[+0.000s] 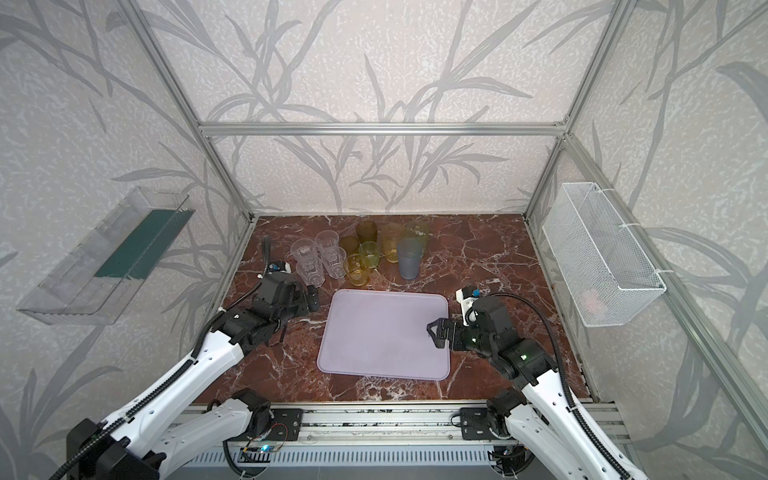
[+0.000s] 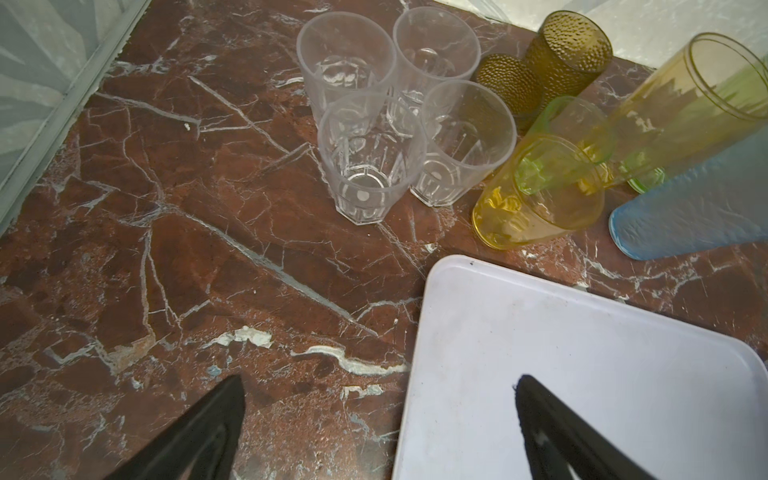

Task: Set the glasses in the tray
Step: 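Release the tray with the right gripper while left gripper moves toward the clear glasses, then lower the open left gripper over a clear plastic glass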

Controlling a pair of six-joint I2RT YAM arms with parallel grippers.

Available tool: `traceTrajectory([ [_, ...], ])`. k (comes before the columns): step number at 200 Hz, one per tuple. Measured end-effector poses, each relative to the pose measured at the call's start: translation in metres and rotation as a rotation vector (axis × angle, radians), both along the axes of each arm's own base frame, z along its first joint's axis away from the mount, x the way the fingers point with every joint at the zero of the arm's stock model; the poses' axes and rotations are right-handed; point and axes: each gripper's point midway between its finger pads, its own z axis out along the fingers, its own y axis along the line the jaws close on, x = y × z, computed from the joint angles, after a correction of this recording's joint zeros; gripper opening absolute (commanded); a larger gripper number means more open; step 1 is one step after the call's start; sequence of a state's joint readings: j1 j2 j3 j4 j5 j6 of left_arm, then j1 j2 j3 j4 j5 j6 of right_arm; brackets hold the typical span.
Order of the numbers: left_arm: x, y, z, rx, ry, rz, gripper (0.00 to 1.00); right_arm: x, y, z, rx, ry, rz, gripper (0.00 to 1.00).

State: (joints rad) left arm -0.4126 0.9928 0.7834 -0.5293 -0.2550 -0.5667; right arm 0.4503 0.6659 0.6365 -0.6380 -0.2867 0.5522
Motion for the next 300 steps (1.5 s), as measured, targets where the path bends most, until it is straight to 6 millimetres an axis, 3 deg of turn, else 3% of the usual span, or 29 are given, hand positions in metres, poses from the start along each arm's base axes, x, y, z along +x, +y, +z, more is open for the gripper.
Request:
traceTrajectory([
  [79,0.017,0.042,0.004,0.018,-0.012,0.130,0.99,-0.002,0.010,0.013,0.045,0.007,0.045,0.99],
  [138,0.024,0.067,-0.019,0.044,0.064,0.213,0.99,0.007,0.013,0.023,0.064,-0.049,0.036,0.99],
  [203,0.037,0.079,-0.017,0.037,0.071,0.257,0.95,0.020,0.013,0.018,0.038,-0.054,0.013,0.99],
  [269,0.068,0.072,-0.020,-0.025,0.091,0.263,0.77,0.026,0.014,0.025,0.048,-0.092,0.007,0.99],
  [300,0.079,0.069,-0.023,-0.045,0.093,0.271,0.73,0.026,0.011,0.027,0.041,-0.103,-0.005,0.99],
])
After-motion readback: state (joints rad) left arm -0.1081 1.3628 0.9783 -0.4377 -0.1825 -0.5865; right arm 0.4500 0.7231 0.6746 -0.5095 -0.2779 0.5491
